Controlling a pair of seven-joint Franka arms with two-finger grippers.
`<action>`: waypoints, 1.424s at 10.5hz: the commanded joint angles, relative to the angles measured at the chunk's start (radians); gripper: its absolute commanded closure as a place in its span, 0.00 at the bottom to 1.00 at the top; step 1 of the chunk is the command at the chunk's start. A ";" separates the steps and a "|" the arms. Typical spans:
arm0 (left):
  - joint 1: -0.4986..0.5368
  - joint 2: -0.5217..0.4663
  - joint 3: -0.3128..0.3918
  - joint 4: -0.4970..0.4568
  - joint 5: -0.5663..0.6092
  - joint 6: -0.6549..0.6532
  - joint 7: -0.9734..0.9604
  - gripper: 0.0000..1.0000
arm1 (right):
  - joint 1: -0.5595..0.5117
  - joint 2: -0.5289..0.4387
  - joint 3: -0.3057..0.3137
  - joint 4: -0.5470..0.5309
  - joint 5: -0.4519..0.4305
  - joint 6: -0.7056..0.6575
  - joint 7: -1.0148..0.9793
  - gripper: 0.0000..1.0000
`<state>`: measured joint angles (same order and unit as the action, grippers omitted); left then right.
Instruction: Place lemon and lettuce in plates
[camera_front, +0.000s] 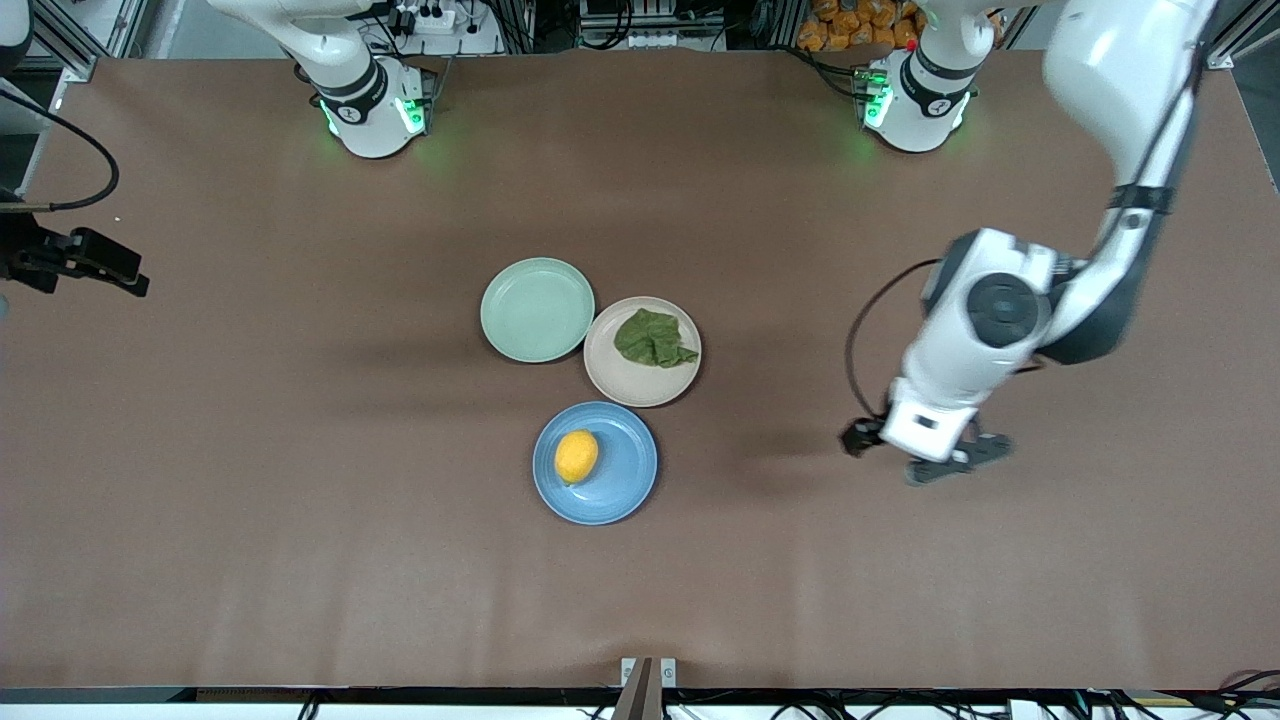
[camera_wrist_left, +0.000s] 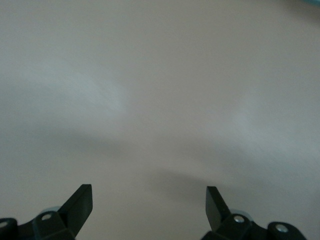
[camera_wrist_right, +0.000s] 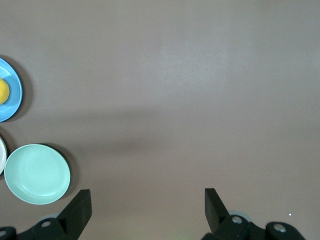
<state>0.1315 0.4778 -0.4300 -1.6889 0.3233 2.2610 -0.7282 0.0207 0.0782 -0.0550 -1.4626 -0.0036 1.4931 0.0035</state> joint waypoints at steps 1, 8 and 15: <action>0.026 -0.045 -0.015 -0.011 0.017 -0.018 0.023 0.00 | -0.013 0.005 0.003 0.030 0.062 -0.028 0.007 0.00; 0.034 -0.220 -0.004 -0.064 -0.128 -0.282 0.083 0.00 | -0.013 0.005 0.006 0.030 0.031 -0.054 0.007 0.00; -0.135 -0.471 0.316 -0.183 -0.315 -0.345 0.472 0.00 | -0.013 0.003 0.006 0.028 0.028 -0.054 0.007 0.00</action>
<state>0.0117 0.0793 -0.1506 -1.8415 0.0467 1.9279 -0.3141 0.0202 0.0806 -0.0586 -1.4502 0.0315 1.4554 0.0036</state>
